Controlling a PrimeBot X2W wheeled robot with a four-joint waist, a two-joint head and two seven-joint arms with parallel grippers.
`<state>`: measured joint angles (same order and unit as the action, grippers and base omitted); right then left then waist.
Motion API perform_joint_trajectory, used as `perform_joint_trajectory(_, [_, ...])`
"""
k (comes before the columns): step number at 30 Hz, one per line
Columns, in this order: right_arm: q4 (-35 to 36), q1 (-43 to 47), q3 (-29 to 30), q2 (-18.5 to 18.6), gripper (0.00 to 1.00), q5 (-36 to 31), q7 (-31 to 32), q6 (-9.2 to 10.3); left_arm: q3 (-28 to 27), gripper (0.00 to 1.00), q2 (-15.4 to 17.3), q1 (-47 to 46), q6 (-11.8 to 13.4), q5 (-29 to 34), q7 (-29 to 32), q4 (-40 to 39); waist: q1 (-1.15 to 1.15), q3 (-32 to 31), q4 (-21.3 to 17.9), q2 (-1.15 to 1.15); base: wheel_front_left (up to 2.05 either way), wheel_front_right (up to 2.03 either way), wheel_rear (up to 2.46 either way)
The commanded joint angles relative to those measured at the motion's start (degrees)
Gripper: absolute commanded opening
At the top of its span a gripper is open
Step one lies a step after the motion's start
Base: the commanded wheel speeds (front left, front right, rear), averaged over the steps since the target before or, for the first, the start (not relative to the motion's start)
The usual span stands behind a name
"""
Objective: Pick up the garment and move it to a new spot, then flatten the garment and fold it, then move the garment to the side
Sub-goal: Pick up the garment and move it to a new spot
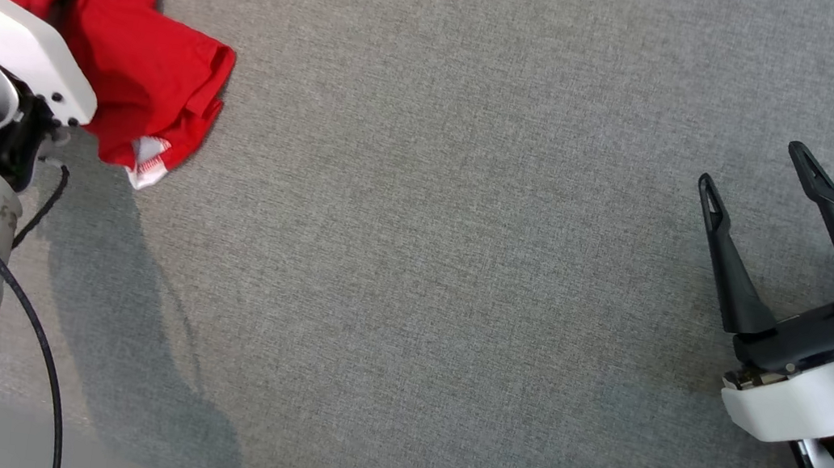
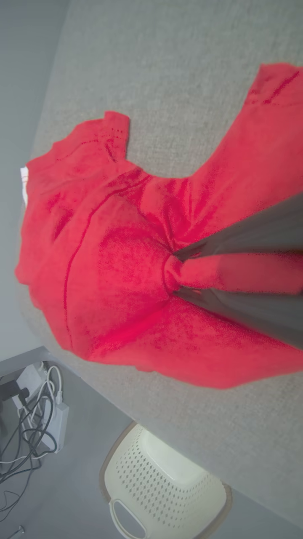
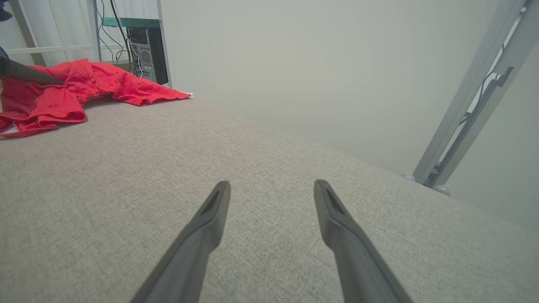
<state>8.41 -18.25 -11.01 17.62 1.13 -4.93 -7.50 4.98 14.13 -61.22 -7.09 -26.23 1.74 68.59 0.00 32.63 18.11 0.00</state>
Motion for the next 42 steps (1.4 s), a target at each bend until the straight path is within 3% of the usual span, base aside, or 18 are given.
perform_joint_trajectory(1, [-0.3, -0.1, -0.1, 0.0, 1.0, 0.3, -0.6, 0.02, -0.2, 0.0, 0.8, -1.3, -0.4, -0.3, -2.4, -0.8, 0.0, -0.9, 0.3, 0.0, 0.0, 0.0, 0.0])
perform_joint_trajectory(9, [-3.5, 0.3, -0.9, -1.7, 1.0, 1.1, -2.5, 0.02, 0.4, 0.0, 0.9, -1.4, -0.3, -0.2, -13.5, -3.5, 0.0, -7.2, 0.2, 0.0, 0.0, 0.0, 0.0])
perform_joint_trajectory(11, [-4.6, 0.4, -0.7, -2.5, 1.0, 1.4, -3.4, 0.02, 0.8, 0.0, -0.6, -1.1, -0.4, -1.8, -14.8, -6.2, 0.0, -9.3, -0.2, 0.0, 0.0, 0.0, 0.0])
perform_joint_trajectory(18, [-7.6, 1.2, 0.1, -4.7, 1.0, 1.9, -5.5, 0.02, 3.6, 0.0, -1.1, 2.3, -0.4, -6.4, -15.6, -15.6, 0.0, -14.3, -1.9, 0.0, 0.0, 0.0, 0.0])
perform_joint_trajectory(26, [-10.5, 1.9, 1.7, -7.8, 1.0, 2.4, -8.1, 0.02, 2.5, 0.0, -6.5, 7.8, -0.3, -16.2, -11.0, -30.8, 0.0, -18.6, -6.2, 0.0, 0.0, 0.0, 0.0])
perform_joint_trajectory(29, [-11.1, 1.8, 2.3, -8.9, 1.0, 2.4, -8.9, 0.02, 3.1, 0.0, -8.8, 11.2, 1.5, -18.3, -9.1, -38.2, 0.0, -18.7, -8.2, 0.0, 0.0, 0.0, 0.0])
perform_joint_trajectory(34, [-11.9, 1.0, 2.5, -9.8, 1.0, 2.3, -9.8, 0.02, 6.7, 0.0, -10.6, 17.3, 6.7, -19.6, -7.5, -50.0, 0.0, -17.6, -12.1, 0.0, 0.0, 0.0, 0.0])
perform_joint_trajectory(36, [-12.0, 0.5, 2.7, -10.1, 1.0, 2.4, -10.0, 0.02, 8.1, 0.0, -10.9, 19.8, 8.9, -23.2, -7.1, -53.8, 0.0, -17.0, -13.9, 0.0, 0.0, 0.0, 0.0])
perform_joint_trajectory(42, [-12.3, -0.2, 3.9, -11.0, 1.0, 2.8, -10.3, 0.02, 20.4, 0.0, -10.8, 25.4, 16.9, -32.9, -11.9, -62.1, 0.0, -15.2, -19.2, 0.0, 0.0, 0.0, 0.0])
